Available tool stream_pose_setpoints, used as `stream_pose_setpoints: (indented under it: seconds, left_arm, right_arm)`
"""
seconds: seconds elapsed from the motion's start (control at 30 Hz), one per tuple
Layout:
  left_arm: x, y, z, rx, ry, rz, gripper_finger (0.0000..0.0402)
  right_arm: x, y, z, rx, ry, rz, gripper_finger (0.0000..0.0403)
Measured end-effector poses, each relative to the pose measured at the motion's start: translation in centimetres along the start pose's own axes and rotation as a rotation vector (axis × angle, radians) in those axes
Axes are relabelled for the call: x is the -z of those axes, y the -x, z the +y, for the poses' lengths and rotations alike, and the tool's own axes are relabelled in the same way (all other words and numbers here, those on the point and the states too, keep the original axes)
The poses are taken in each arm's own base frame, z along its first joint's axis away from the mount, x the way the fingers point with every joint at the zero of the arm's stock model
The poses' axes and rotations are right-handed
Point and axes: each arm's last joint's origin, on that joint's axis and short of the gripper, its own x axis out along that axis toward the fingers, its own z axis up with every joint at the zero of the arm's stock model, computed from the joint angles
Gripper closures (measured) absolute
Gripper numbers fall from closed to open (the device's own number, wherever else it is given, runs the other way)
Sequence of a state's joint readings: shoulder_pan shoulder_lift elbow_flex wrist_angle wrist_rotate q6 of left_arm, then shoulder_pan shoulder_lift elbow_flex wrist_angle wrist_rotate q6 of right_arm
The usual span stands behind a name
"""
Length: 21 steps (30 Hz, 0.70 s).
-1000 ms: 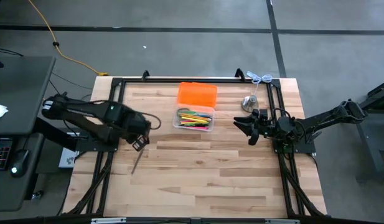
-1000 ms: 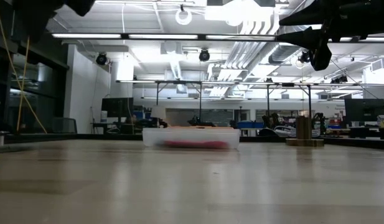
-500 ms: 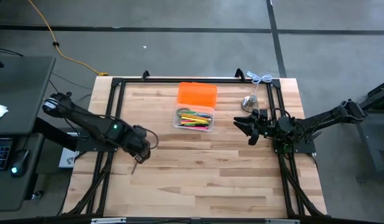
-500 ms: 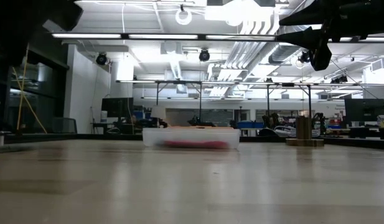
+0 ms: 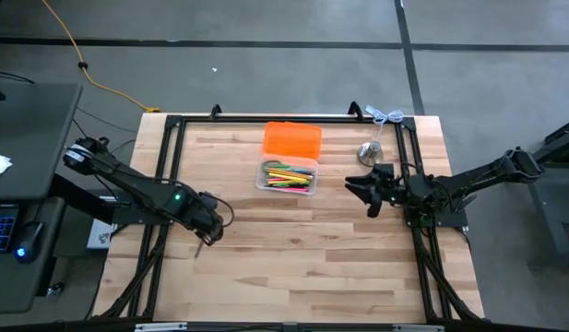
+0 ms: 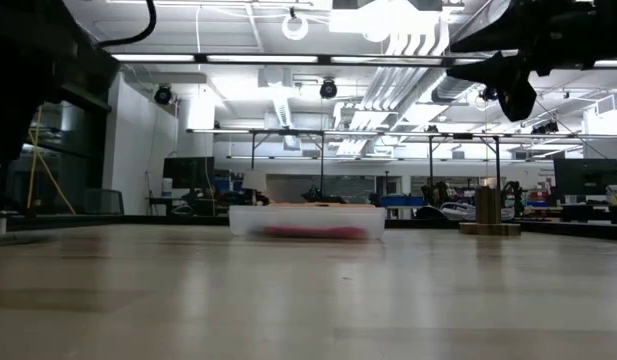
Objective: Pick & place school supplies into a supply box
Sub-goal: Put the gray pen into the transparent supply box
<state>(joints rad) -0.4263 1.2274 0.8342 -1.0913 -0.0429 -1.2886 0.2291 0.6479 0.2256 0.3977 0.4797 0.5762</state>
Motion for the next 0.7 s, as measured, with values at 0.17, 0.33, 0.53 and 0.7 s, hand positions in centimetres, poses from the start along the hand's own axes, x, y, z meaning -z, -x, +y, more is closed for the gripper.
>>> stream_pose_setpoints:
  seconds: [0.17,0.33,0.53,0.7]
  left_arm:
    - [0.2,-0.9,0.4,-0.018,0.002,0.005,0.0167]
    - [0.2,-1.9,0.2,0.025,0.004,-0.008,0.015]
    - [0.2,-2.4,0.4,0.032,0.0,-0.006,0.0149]
    - [0.3,-3.0,0.5,0.037,0.0,-0.002,0.0147]
  right_arm:
    - [0.3,0.0,-0.2,0.022,-0.013,0.032,0.0279]
    - [-0.1,0.5,-0.2,0.017,-0.026,0.009,0.0279]
    - [-0.9,1.6,-0.4,-0.009,-0.012,-0.008,0.0279]
    - [-1.4,2.6,-0.6,-0.022,-0.008,-0.026,0.0279]
